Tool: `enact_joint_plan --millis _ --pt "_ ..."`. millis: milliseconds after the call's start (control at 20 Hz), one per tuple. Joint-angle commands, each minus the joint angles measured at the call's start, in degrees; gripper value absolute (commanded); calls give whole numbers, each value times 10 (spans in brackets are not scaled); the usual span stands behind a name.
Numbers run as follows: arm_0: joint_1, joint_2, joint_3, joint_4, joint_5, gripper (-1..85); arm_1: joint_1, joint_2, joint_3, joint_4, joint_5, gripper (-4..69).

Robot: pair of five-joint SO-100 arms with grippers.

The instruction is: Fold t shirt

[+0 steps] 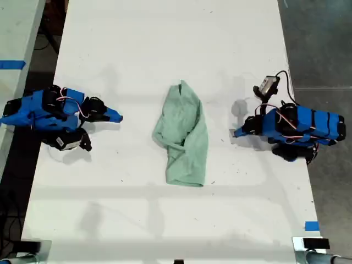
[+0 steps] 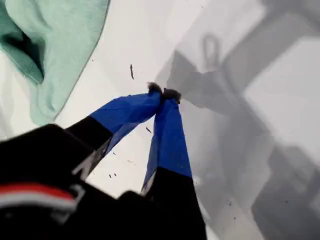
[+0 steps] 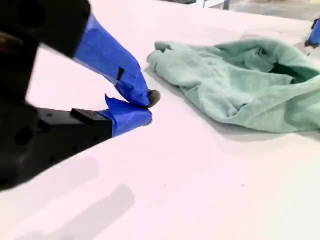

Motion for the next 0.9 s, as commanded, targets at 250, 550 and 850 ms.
enact_joint_plan --millis 250,550,850 --pt "188 -548 -460 14 -127 0 -139 -552 -475 39 170 7" --pt "264 -1028 -928 175 -137 57 -247 -933 -896 175 244 8" --pt "249 -1325 -1206 195 -62 152 -280 -1076 -989 128 225 191"
